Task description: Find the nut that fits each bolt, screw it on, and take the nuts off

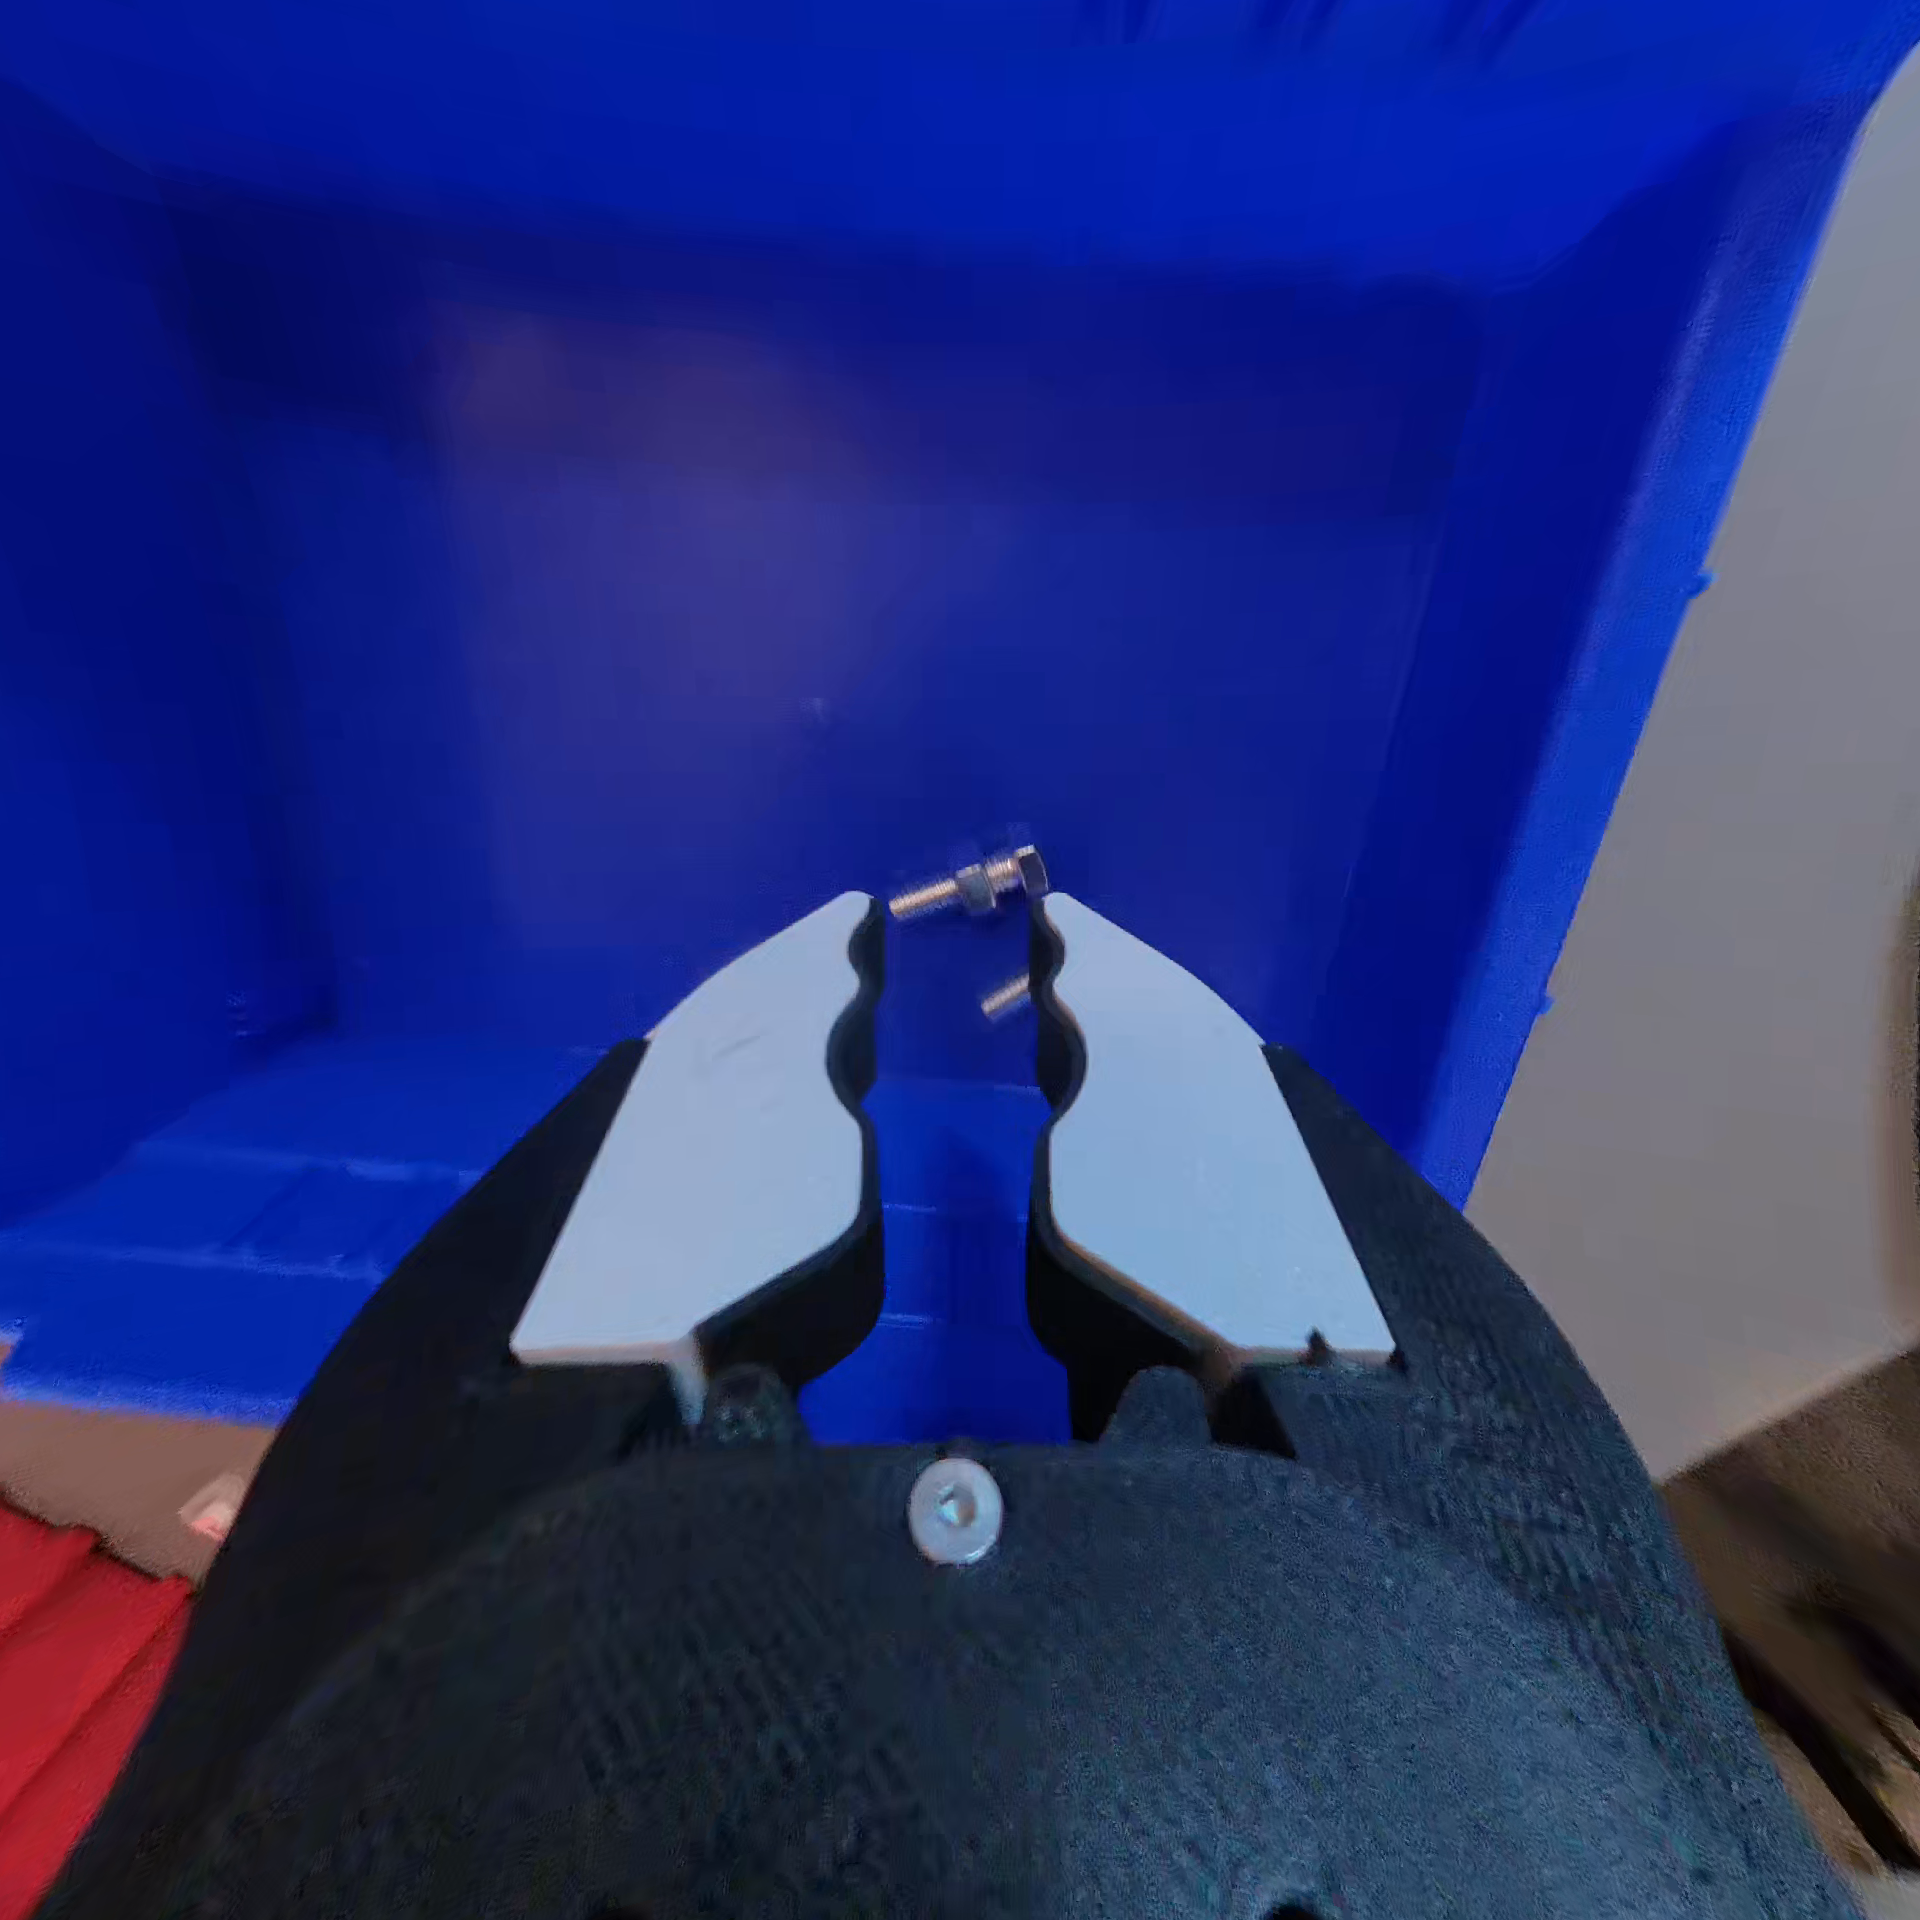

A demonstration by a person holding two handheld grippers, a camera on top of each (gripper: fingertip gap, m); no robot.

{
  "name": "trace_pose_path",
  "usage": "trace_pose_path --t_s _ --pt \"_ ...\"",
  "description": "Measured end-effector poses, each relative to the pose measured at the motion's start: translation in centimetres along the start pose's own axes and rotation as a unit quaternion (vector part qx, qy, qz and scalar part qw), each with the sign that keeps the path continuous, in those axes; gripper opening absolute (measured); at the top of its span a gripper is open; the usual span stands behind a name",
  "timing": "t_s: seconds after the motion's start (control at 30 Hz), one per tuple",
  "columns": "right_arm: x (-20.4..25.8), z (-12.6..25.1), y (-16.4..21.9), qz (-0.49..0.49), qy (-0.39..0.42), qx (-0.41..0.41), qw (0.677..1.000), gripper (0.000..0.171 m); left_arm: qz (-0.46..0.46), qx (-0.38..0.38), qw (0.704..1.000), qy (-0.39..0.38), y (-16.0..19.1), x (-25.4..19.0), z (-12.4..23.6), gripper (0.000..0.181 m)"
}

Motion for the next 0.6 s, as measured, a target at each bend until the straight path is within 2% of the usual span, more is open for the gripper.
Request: trace_pose_path --t_s 0.13,0.27,0.4,0.5,0.57,0.6 --pt "0.3 -0.2 0.4 0.002 -0.005 0.007 1.000 0.025 0.047 0.070 0.995 0.049 0.4 0.0 -1.8 0.039" --pt "0.1 -0.1 0.6 -0.002 -0.005 0.003 1.000 0.024 0.054 0.118 0.990 0.050 0.5 -0.9 -3.1 0.046" --pt "0.3 -0.3 0.9 -0.008 -0.012 0.004 1.000 0.023 0.062 0.161 0.985 0.006 0.7 -0.2 -4.3 0.037" --pt "0.7 -0.3 1.0 -0.005 -0.015 0.004 1.000 0.023 0.042 0.150 0.988 -0.005 0.0 -0.4 -4.3 0.032" --pt "0.9 -0.4 1.1 -0.001 -0.018 0.004 1.000 0.022 0.018 0.118 0.992 -0.025 -0.8 -0.7 -4.0 0.021" --pt "1.0 -0.4 1.2 0.000 -0.020 0.004 1.000 0.022 0.002 0.103 0.994 -0.039 -1.1 -0.9 -3.8 0.009"
Point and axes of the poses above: each gripper's, where its closed fingertips meet, z back along the fingers, y out of its underside, x = y × z across the jaws, the point moved 4 cm from there along z, back along the fingers, and after that the axes turned 3 degrees about x, right-handed, at the moved point
